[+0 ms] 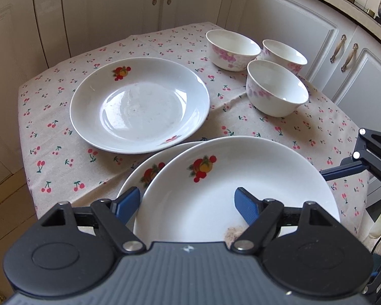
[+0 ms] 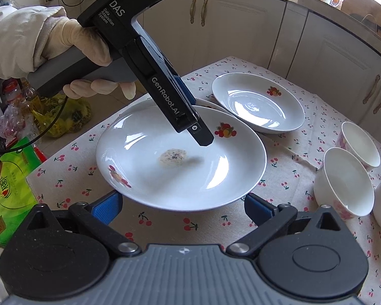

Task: Organize plates and bowls
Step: 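Lower the stained plate onto the other plate and open the left gripper, then move the right gripper to a white flower plate and grasp its rim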

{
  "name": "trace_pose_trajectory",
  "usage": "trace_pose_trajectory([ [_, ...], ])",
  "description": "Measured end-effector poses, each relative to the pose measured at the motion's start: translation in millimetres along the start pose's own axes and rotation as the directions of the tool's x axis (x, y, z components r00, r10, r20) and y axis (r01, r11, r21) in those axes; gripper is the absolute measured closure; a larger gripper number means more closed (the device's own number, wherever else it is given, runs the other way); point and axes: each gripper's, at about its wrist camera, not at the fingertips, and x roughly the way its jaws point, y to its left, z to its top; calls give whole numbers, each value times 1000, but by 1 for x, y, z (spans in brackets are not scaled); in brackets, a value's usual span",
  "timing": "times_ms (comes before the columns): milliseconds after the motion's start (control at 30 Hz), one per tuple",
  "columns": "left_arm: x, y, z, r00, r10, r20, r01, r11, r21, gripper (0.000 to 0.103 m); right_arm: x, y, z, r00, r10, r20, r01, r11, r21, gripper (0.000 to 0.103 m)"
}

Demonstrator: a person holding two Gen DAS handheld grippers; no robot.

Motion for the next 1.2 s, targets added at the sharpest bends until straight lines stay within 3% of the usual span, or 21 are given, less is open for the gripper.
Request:
trace_pose_trajectory([
  [367,-10,-7,-3,1000,7,26,-7,1000,2,21,-8,-5,-5,999,-29,18,28,999,18,0],
  [533,-29,-15,-7,995,12,98,-11,1000,-14,21,-18,-12,-10,998,-54,34,53,998,39,0],
  [867,-73,-53,-39,955,71,289,-65,997,-28,13,-43,-30,-17,988,-107,108,94,988,120,0],
  [1200,-97,-39,-53,923,123,364,-105,992,-71,8,-53,-53,-8,980,-122,156,92,978,188,0],
])
